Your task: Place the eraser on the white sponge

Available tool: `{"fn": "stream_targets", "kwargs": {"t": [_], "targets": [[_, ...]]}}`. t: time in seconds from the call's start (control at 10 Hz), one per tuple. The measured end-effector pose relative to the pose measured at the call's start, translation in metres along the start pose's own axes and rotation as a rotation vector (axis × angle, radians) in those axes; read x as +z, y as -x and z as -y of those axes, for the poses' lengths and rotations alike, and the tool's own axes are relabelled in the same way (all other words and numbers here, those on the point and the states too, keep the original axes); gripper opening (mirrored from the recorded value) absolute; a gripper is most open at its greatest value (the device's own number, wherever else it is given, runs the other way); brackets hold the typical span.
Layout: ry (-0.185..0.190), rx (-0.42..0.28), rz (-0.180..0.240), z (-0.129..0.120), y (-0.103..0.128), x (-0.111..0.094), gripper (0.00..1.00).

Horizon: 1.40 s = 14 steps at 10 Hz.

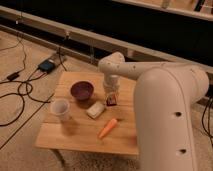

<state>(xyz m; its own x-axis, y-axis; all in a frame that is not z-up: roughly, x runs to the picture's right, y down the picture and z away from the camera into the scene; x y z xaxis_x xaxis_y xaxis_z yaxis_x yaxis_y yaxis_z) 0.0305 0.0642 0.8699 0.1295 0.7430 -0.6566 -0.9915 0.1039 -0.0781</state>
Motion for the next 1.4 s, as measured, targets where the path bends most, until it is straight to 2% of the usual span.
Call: {"fn": "stream_targets", "kwargs": {"t": [0.4,0.8,1.4], "targets": [[0.013,-0.089,-0.047,-0.037,-0.007,0.023,0.00],[0.005,-0.166,-0.072,-0.063,-0.015,0.028,0.00],[-0.004,-0.205,-0.084,-0.079,-0.025,0.032,0.00]]}}
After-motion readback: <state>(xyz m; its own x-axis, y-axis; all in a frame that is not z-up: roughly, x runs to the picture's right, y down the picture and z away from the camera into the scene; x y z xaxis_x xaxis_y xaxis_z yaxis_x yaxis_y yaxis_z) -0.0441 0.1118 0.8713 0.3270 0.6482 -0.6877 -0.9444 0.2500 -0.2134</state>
